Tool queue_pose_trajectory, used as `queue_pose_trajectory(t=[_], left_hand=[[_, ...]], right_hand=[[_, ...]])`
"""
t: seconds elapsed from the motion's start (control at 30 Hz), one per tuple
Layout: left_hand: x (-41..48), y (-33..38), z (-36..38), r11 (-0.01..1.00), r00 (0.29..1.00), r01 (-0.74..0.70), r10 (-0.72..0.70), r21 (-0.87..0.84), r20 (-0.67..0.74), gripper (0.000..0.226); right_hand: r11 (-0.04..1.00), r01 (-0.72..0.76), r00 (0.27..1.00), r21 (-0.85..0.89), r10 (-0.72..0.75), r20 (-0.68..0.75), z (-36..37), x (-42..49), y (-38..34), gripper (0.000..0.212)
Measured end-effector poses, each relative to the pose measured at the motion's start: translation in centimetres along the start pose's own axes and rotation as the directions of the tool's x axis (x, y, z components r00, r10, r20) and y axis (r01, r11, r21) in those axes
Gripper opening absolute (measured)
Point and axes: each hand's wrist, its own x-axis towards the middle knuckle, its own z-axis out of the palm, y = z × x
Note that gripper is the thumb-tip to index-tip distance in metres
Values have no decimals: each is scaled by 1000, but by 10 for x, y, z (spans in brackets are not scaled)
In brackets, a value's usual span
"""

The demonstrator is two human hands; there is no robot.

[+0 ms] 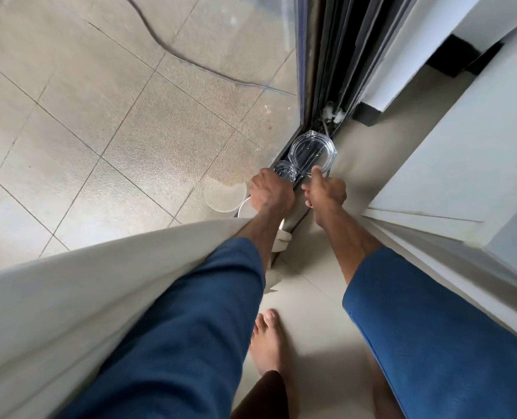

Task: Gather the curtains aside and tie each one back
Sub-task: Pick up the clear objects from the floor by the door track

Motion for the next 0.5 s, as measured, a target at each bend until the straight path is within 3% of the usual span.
queue_pose_trajectory(t=[0.1,0.23,0.37,0.5], left_hand=[[4,-1,6,998,999,40,-40,-38,-9,47],[4,1,6,994,998,47,-51,-99,-43,31],[-24,-3,-12,991,995,-12,-2,-131,-103,13],[-82,-15,-48,987,979,-124,104,-105,-177,25]], right_hand=[[1000,-2,1000,31,2,-14,5,6,-4,34],[997,-61,997,38,62,-38,5,12,-10,25],[986,-135,990,94,139,-29,-3,-4,-7,25],[967,-219,976,132,214,51,-26,-49,-6,22]])
